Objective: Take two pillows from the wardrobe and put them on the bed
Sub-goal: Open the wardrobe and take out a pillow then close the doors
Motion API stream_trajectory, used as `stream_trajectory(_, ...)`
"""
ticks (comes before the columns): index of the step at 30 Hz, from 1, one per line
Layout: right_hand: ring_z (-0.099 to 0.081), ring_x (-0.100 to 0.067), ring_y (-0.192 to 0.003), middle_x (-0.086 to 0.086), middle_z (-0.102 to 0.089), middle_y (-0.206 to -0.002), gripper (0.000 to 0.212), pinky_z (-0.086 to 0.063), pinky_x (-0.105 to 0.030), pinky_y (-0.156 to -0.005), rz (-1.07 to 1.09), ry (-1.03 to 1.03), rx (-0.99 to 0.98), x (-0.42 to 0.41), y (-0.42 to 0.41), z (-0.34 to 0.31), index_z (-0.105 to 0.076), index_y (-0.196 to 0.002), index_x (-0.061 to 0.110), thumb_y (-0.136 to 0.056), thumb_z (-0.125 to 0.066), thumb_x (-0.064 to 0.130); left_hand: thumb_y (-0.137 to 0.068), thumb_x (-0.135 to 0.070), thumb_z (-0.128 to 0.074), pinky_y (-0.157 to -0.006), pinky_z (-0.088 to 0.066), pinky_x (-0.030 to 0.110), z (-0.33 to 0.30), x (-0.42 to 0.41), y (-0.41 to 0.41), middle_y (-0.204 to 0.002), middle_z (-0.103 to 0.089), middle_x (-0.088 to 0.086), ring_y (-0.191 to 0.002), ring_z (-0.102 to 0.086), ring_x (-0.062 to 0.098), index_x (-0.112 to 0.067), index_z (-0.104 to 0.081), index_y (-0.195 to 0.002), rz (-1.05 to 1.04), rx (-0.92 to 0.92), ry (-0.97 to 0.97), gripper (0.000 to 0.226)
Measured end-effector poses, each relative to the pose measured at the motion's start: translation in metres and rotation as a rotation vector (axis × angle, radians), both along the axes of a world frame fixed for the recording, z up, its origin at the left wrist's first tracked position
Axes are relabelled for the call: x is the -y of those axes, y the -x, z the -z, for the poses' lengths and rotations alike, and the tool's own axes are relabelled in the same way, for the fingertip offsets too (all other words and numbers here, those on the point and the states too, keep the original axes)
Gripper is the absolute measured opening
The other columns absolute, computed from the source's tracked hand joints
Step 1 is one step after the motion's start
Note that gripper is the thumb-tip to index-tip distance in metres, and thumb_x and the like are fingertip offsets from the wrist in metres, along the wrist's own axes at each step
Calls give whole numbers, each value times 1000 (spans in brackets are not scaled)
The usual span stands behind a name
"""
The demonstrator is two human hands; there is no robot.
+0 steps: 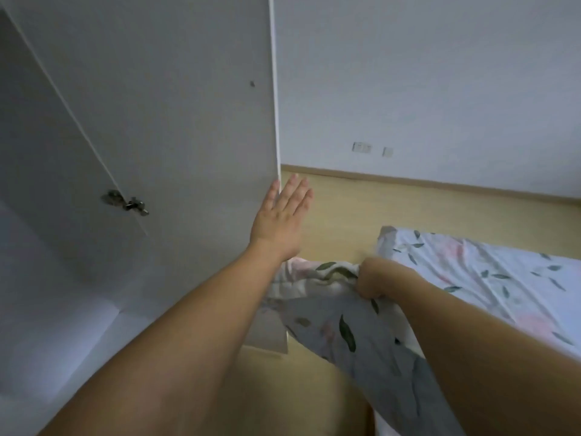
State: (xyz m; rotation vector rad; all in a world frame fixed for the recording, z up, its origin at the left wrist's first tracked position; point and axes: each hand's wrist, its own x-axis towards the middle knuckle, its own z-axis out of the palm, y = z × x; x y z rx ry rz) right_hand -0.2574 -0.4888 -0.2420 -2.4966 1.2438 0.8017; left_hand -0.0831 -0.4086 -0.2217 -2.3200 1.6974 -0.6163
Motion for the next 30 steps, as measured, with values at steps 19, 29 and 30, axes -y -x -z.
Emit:
stream_trajectory(19,-56,-30,-116,-11,-56,-126,44,-49,-37,-96,74,29,5,-9,-28,1,-51,-127,8,-86,-53,26,-93,-22,-41,-88,-34,35,-26,-23,25,-107,-63,0,-100,-53,23,-23,-64,-107,-243,262,-524,27)
stream_trajectory(29,-56,-30,-117,-18,-56,-129,39,-47,-31,-97,-351,36,109,-114,-112,-4,-50,-126,0,-89,-50,15,-83,-51,-55,-89,-3,85,10,-169,-26,-150,-28,17,-138,-14,51,-24,-32,-145,-673,401,-885,72)
stream_trajectory(30,-55,-31,-117,-19,-55,-129,40,-46,-31,-96,-399,30,119,-127,-120,-4,-49,-127,0,-90,-49,14,-84,-47,-54,-88,5,86,11,-189,-33,-152,-24,19,-139,-9,50,-22,-29,-147,-706,390,-862,72)
